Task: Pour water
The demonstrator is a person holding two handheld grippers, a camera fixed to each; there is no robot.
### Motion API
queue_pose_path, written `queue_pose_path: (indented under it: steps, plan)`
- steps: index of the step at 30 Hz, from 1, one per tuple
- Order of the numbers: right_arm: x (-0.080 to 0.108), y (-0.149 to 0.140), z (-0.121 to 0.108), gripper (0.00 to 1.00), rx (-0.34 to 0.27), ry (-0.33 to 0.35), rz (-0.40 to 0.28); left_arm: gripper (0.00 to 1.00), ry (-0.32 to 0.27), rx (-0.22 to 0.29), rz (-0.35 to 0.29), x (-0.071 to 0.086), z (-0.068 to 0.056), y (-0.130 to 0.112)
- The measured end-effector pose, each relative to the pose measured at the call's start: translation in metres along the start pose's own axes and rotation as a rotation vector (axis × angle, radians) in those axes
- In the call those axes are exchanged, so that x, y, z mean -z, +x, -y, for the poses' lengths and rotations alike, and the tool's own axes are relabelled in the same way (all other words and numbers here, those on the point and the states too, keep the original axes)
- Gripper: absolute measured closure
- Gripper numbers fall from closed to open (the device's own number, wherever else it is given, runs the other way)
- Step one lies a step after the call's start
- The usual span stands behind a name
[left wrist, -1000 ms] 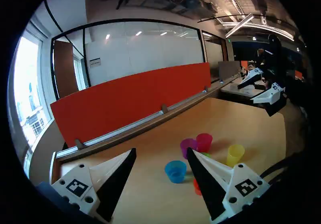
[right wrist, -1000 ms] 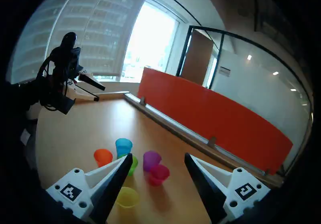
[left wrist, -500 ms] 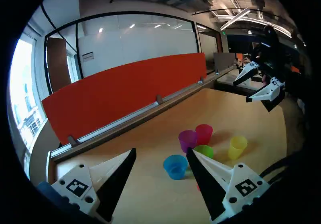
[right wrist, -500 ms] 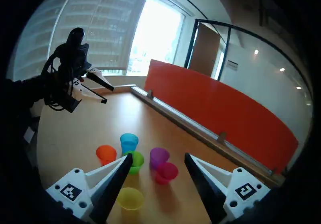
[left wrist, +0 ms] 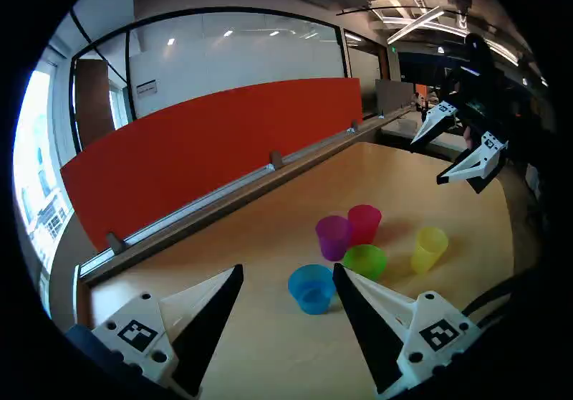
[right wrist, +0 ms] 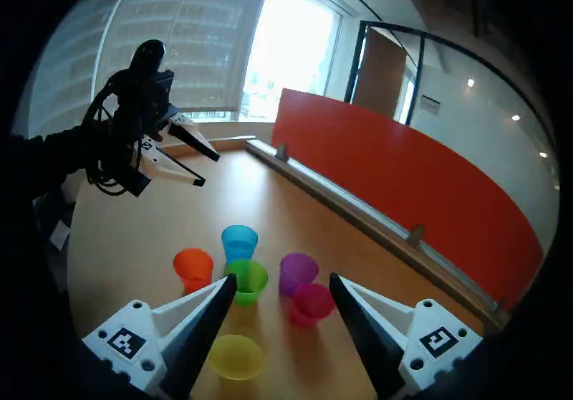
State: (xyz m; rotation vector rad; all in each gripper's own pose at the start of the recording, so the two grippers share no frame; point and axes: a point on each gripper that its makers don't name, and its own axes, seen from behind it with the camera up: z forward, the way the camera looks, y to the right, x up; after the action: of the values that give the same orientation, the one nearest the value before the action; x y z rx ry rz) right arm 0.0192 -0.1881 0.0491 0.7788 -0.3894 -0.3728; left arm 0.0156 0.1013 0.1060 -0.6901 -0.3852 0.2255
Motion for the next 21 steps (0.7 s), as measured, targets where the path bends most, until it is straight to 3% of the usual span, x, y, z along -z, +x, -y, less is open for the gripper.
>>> queue_pose_path:
  steps: [21]
  plan:
    - [-0.036,-0.026,0.006,0.0,-0.011,0.054,0.04,0.07,-0.085,-0.058,0.105,-0.045,-0.02,-0.051]
